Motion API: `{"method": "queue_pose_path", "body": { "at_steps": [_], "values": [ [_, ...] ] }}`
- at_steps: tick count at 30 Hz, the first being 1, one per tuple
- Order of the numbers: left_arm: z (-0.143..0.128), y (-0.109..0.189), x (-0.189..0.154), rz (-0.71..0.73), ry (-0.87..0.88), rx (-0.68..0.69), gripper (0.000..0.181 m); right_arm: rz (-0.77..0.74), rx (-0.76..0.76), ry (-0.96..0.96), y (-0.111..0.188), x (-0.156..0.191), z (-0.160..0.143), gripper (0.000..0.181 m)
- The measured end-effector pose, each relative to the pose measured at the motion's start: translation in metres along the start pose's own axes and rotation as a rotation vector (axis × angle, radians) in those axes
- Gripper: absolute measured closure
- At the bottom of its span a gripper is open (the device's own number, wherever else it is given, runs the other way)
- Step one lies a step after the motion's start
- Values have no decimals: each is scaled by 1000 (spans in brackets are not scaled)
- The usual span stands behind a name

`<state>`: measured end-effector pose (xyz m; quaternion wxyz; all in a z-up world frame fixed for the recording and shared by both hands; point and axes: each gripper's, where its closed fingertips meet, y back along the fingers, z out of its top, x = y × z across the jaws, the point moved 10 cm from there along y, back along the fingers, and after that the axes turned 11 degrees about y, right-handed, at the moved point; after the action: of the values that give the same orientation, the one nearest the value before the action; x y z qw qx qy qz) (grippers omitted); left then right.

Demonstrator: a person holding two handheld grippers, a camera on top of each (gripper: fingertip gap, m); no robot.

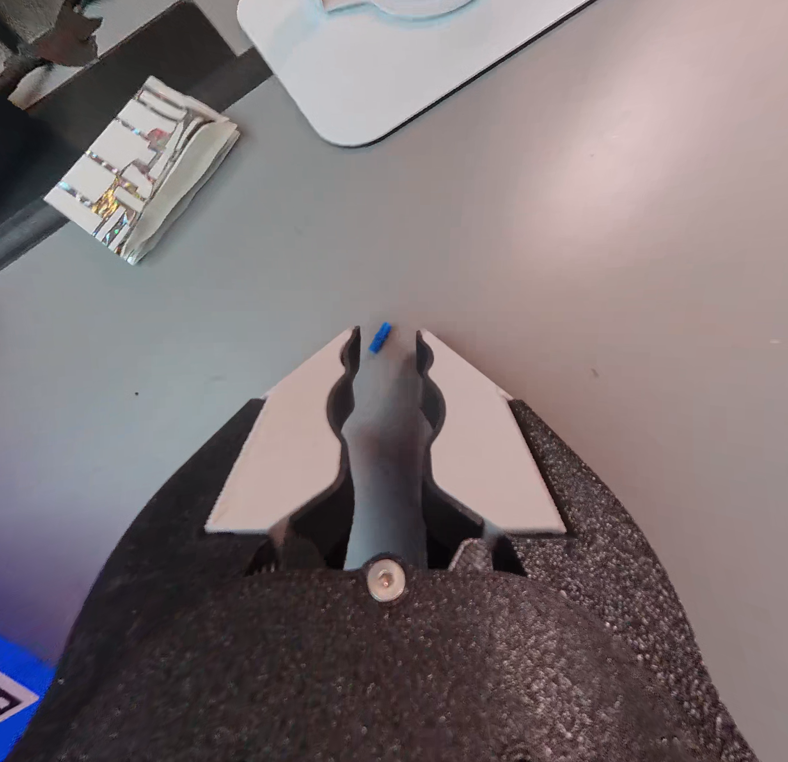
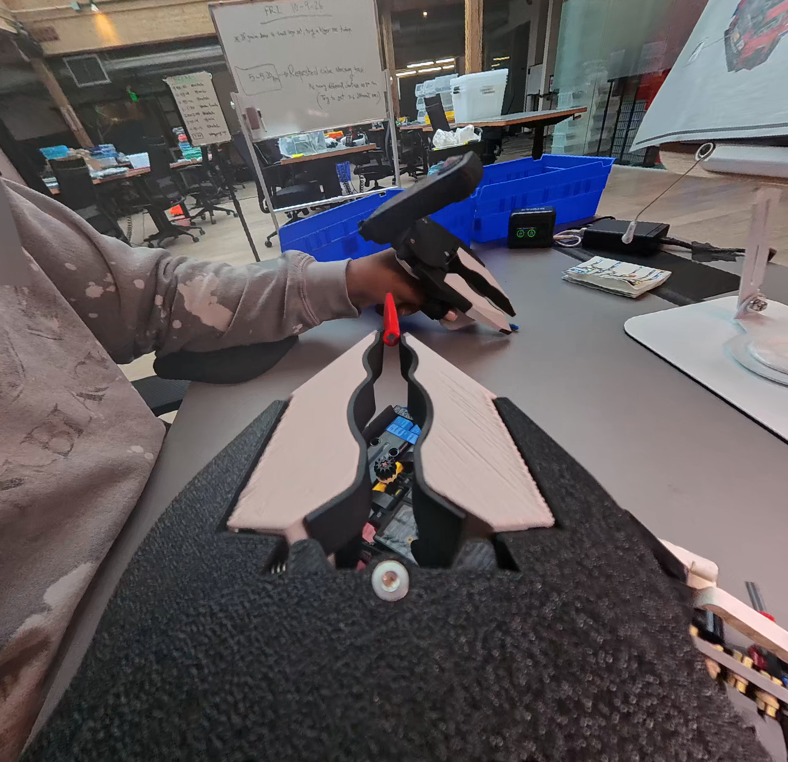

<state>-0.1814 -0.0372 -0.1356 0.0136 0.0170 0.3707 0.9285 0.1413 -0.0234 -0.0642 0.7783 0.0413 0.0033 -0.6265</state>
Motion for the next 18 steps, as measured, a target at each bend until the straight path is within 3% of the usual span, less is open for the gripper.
{"method": "queue_pose_path", "body": {
  "at_steps": [2, 6, 8, 12, 18],
  "values": [
    [6, 15, -13, -145, -28, -86, 150, -16, 21, 7, -2, 1, -2, 175],
    [13, 66, -68, -757, -76, -265, 153, -71, 103, 106, -7, 6, -2, 175],
    [12, 86, -93, -959, -100, -329, 155, -82, 144, 158, -11, 10, -3, 175],
    [9, 100, -123, -1015, -210, -372, 162, -80, 206, 247, -20, 18, -5, 175],
    [4, 96, -131, -1020, -247, -333, 175, -63, 230, 310, -25, 27, -6, 175]
  ]
}}
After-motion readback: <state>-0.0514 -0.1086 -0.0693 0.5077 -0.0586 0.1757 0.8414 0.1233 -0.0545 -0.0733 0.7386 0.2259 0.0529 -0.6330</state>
